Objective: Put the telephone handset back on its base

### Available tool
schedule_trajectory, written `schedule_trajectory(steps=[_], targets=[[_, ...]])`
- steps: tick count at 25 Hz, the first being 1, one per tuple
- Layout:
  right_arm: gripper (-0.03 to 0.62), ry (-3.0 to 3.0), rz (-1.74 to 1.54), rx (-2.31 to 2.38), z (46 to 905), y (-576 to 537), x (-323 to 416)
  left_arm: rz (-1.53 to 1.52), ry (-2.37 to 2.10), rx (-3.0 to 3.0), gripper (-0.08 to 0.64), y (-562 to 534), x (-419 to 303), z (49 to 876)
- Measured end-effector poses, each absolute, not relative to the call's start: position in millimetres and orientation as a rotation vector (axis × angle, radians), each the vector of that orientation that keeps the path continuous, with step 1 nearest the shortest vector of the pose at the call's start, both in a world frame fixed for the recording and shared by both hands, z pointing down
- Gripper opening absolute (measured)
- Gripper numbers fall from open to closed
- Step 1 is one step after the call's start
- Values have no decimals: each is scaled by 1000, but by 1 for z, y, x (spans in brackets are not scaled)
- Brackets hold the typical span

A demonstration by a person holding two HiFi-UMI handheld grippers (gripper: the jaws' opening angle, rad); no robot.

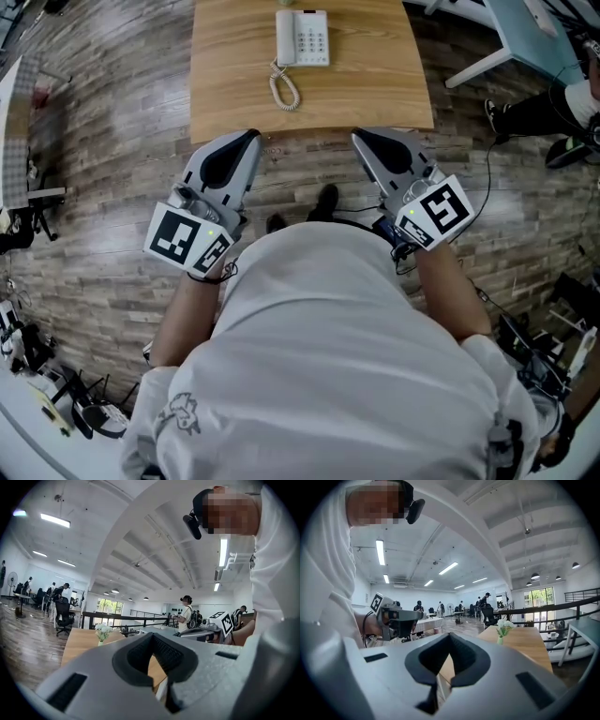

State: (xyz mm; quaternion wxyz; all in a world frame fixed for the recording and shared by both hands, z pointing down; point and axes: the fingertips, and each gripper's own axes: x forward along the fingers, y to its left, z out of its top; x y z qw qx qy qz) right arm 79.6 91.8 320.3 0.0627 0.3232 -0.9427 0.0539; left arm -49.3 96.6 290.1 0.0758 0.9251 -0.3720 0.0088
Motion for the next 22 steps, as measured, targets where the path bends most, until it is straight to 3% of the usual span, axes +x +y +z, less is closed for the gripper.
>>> schedule_trajectory(steps=[22], targets=[[5, -2807, 108, 1128, 325, 193, -13, 8, -1069, 2830, 5, 180, -158, 295]])
